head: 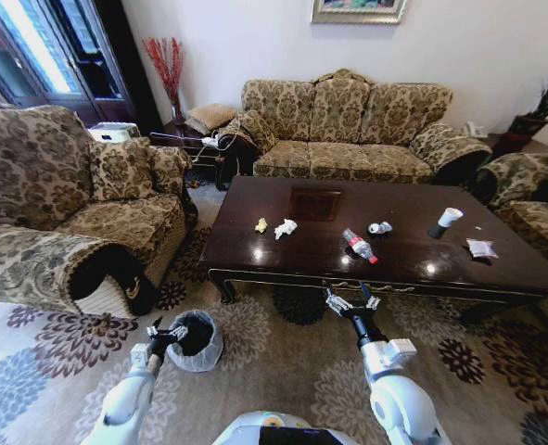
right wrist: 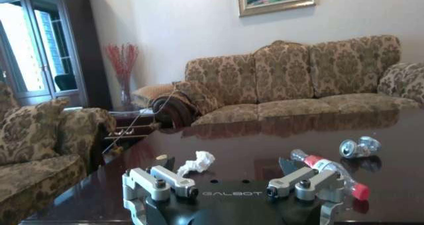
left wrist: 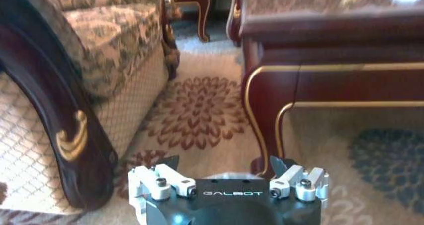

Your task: Move to the front of the table and place the trash on the table into the trash bin.

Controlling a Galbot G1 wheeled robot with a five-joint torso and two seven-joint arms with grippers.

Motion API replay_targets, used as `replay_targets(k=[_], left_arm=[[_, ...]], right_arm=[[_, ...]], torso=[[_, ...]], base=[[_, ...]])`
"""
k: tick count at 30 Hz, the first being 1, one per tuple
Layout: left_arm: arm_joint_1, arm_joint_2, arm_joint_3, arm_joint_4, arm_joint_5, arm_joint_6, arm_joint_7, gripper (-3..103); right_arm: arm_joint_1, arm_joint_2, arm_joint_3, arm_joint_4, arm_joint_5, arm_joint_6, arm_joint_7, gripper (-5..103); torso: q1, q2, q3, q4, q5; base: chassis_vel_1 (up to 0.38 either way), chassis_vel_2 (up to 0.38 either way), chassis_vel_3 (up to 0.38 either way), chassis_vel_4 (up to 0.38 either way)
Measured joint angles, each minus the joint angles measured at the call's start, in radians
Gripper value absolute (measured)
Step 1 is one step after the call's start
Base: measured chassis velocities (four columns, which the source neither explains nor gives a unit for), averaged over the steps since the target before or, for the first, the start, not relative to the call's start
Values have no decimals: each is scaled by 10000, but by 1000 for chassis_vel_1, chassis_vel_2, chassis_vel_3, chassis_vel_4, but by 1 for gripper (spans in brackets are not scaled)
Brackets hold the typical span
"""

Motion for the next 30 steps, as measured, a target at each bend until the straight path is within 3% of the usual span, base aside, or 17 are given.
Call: replay_targets(k=[8, 10, 15, 18, 30], left_arm=[[-1180, 348, 718, 2215, 7, -94, -267, 94], [-1630, 413, 981, 3197, 103, -462, -268, 93], [-2246, 439, 1206, 4357, 239, -812, -187, 94], [-3347, 424, 1561, 6095, 419, -1686, -401, 94], [-5048, 389, 1776, 9002, 1339, -2493, -361, 94]], right_arm=[[-307, 53, 133, 84, -35, -1, -75, 100], [-366, 107, 156, 84, -73, -28, 26, 100], [-457, 151, 186, 87, -66, -88, 88, 100], [-611, 217, 197, 151, -55, -77, -36, 100], [-746, 230, 312, 166, -8, 42, -74, 100]], torso=[[0, 0, 0, 2, 3], [0, 0, 0, 1, 3], [0, 0, 0, 3, 2], [0, 0, 0, 1, -2], [0, 0, 0, 2, 0]], base=[[0, 0, 0, 0], [0, 0, 0, 0], [0, 0, 0, 0], [0, 0, 0, 0], [0, 0, 0, 0]])
